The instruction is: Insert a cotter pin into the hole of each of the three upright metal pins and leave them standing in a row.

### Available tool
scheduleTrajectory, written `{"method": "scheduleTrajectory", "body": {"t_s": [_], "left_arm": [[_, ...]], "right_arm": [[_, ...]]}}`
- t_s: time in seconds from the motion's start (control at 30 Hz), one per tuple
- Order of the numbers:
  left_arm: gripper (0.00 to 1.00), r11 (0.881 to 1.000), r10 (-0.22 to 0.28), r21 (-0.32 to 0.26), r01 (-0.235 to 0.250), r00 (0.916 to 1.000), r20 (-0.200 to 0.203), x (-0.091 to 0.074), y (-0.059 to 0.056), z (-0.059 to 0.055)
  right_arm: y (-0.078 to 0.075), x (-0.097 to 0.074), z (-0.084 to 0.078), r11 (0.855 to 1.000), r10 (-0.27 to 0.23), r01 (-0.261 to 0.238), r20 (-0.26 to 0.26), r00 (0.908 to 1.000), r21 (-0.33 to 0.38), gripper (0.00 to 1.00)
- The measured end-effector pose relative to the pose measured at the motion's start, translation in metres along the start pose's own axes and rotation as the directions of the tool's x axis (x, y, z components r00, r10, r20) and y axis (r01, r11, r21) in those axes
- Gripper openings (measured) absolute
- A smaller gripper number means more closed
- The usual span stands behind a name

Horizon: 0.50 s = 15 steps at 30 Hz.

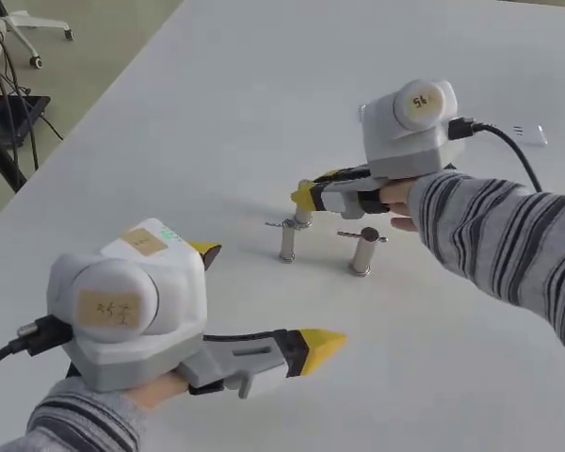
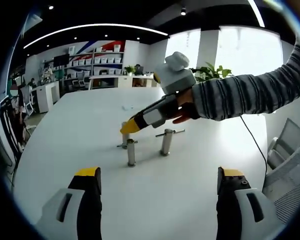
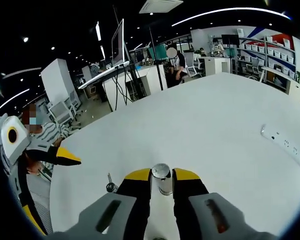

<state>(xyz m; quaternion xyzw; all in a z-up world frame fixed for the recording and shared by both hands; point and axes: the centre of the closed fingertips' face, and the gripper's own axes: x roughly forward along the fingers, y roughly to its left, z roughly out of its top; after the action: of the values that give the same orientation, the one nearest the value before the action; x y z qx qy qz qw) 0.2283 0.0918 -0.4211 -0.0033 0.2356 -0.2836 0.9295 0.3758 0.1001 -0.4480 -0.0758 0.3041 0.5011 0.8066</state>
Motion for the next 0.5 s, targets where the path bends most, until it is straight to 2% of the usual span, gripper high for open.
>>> {"method": "scheduleTrajectory", "body": {"t_s": [0.2,0.27,0.37,0.5], "left_arm": [[0.95,1.0,0.003,0.002,-0.003,1.0,-0.003,-0.001,0.001,-0.001],[0.95,1.0,0.003,0.001,-0.003,1.0,0.0,-0.002,0.0,0.0],[0.95,1.0,0.002,0.0,-0.002,1.0,0.002,-0.002,0.0,0.001],[0.95,1.0,0.002,0.005,-0.002,1.0,0.001,-0.003,0.0,0.003]], "right_arm": [[-0.001,0.0,0.001,0.999,0.0,0.0,0.001,1.0,-0.035,0.09],[-0.005,-0.002,0.003,0.998,-0.021,0.021,0.001,0.9998,-0.064,0.08],[-0.005,-0.005,0.002,0.998,-0.022,0.022,-0.006,0.9997,-0.055,0.08],[-0.008,-0.01,-0.002,0.996,-0.031,0.03,-0.018,0.9993,-0.079,0.08]]}}
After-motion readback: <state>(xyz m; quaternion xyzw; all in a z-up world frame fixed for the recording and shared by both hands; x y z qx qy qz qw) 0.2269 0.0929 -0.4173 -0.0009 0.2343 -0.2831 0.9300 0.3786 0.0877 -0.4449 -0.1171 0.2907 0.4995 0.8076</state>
